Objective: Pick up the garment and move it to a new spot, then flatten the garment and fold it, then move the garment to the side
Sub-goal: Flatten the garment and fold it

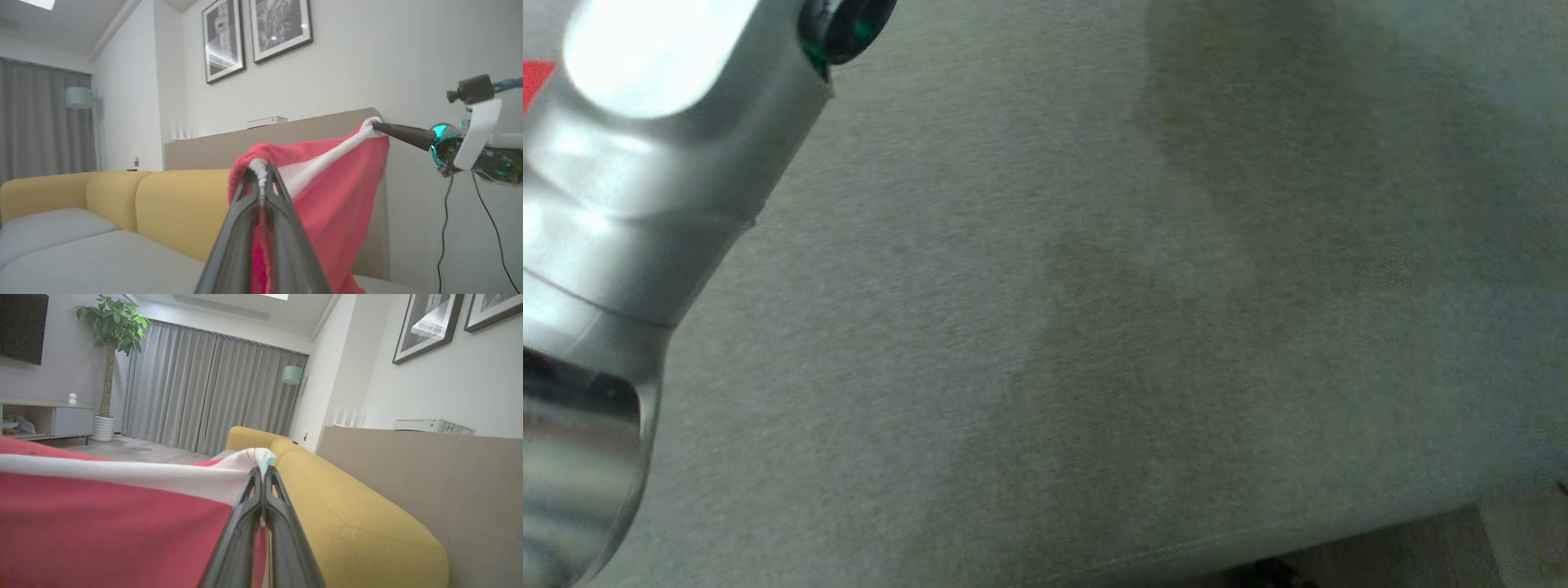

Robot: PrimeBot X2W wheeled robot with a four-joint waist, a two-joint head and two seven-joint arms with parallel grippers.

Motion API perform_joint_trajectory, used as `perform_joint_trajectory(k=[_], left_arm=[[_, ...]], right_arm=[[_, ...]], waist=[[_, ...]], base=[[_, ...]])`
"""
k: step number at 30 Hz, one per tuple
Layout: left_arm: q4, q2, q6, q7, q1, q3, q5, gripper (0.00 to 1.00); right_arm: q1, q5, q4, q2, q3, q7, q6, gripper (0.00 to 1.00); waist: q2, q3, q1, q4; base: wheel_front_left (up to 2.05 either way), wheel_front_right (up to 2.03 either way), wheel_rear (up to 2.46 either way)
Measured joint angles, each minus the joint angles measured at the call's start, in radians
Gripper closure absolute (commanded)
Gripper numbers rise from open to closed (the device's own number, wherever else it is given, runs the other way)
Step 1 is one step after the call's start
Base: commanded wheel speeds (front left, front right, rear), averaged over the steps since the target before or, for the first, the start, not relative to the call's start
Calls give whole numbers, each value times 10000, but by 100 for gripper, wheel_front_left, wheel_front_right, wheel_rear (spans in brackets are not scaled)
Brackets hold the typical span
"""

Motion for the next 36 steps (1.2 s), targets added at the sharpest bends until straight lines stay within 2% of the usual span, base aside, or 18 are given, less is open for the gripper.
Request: perform_joint_trajectory(k=[5,10,14,16,18,19,23,26,29,32,36], left_arm=[[422,8,-84,-253,224,-529,566,100],[-113,479,-84,-259,2630,-970,1271,100],[-918,639,40,-257,5335,-938,1726,100],[-1383,865,314,-255,6703,-838,1937,100],[-1887,1124,387,-255,7893,-742,2073,100],[-2403,1338,579,-255,8922,-575,2242,100],[-3588,1781,1011,-255,10521,-278,2372,100],[-4383,2245,1250,-255,11321,-201,2477,100],[-5012,2416,1392,-255,11745,-109,2456,100],[-5265,2313,1231,-255,11600,6,2307,100],[-4939,1580,880,-251,10742,33,2071,100]], right_arm=[[1225,-224,-1409,-217,-596,0,0,100],[4526,-224,-2506,-213,-915,2,0,100],[7593,-383,-3012,48,-2600,4,-2,100],[9155,-652,-3417,487,-3522,4,-2,100],[10661,-959,-3912,911,-4470,6,0,100],[12091,-1335,-4475,1162,-5430,8,0,100],[14562,-1806,-5756,1505,-6951,19,0,100],[16227,-2176,-6794,1791,-7950,522,0,100],[17089,-2619,-7710,2247,-8842,1210,0,100],[17005,-3081,-8153,2637,-9561,1781,0,100],[16267,-3710,-8222,2734,-9749,2443,0,100]], waist=[[0,122,0,-538],[0,101,-2,-576],[0,82,-1,-308],[0,-14,-1,-273],[0,-151,-2,-264],[0,-318,-3,-212],[0,-696,-4,-25],[0,-926,-4,270],[1,-1056,-5,661],[0,-1087,-3,1079],[1,-886,-3,1556]], base=[[0,0,0],[0,0,0],[0,0,0],[0,0,0],[0,0,0],[0,0,0],[0,0,0],[0,0,0],[0,0,0],[0,0,0],[0,0,0]])
